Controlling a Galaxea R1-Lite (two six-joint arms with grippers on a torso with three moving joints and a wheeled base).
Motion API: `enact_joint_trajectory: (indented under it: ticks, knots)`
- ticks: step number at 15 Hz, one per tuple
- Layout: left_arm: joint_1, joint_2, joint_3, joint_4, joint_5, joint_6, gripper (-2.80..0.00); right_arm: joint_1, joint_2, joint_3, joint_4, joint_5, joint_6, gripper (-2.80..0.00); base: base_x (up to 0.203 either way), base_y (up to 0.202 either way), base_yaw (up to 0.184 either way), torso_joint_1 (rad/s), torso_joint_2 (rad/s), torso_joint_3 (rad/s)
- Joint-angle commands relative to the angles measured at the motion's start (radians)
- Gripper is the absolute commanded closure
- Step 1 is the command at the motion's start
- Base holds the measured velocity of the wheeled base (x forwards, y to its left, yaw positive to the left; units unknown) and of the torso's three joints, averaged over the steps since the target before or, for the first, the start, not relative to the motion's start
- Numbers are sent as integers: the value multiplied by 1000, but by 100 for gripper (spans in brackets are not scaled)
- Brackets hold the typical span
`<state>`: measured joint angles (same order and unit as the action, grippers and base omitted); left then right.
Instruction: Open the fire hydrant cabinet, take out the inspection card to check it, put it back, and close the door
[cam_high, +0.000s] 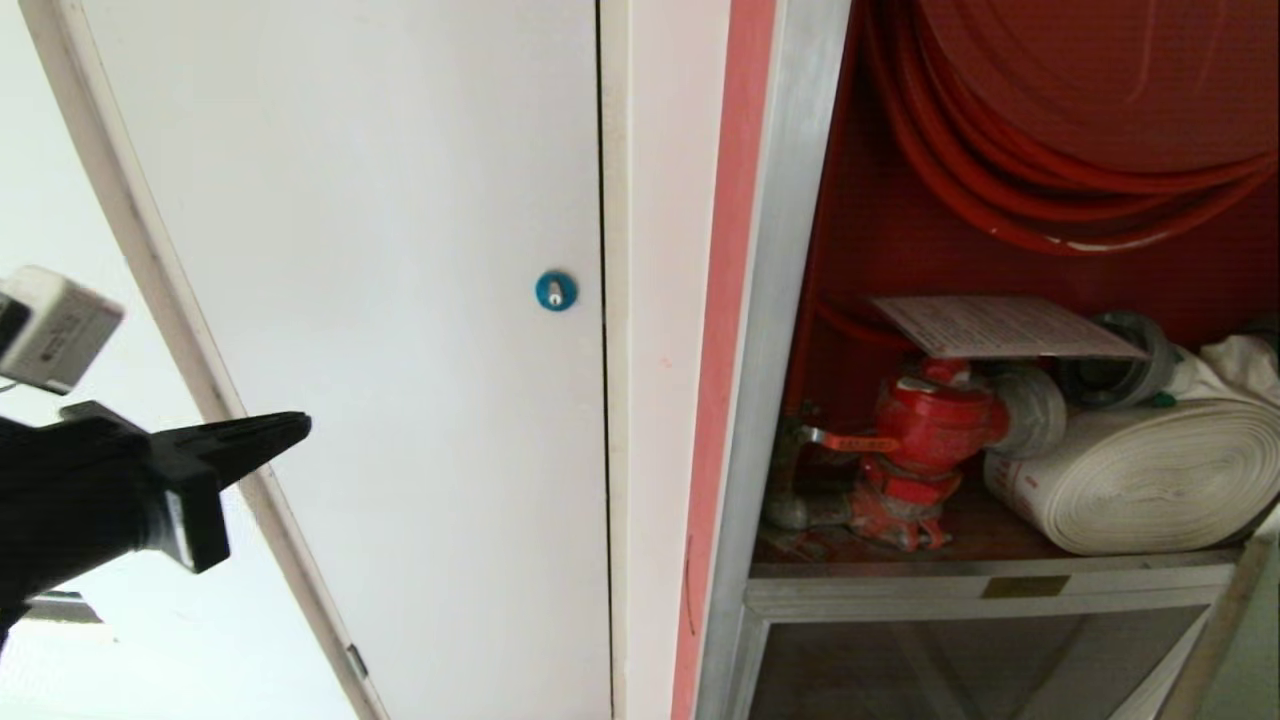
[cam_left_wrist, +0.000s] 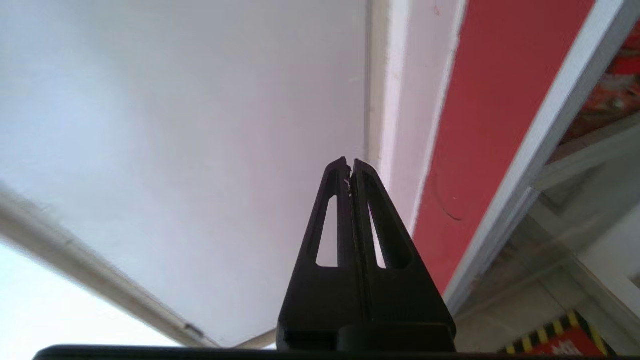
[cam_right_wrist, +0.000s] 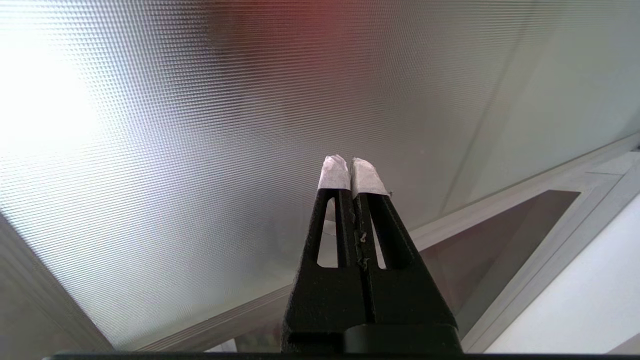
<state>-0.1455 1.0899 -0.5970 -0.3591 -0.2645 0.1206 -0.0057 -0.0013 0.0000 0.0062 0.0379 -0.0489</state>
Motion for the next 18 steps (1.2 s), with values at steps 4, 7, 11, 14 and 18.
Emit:
enact_joint_trajectory:
  ticks: [4,7,11,14,18]
  knots:
    - [195,-268,147,-1,-1,-3,0,0,0,1,0,0,0,0,0,0,0,0,0,0]
    - [216,-425,235,8,-7,-6,0,0,0,2,0,0,0,0,0,0,0,0,0,0]
    - [217,-633,338,85,-8,-7,0,0,0,2,0,0,0,0,0,0,0,0,0,0]
    - [168,-748,349,168,-1,-7,0,0,0,0,0,0,0,0,0,0,0,0,0,0]
    - [168,-866,375,231,4,-9,0,0,0,2,0,0,0,0,0,0,0,0,0,0]
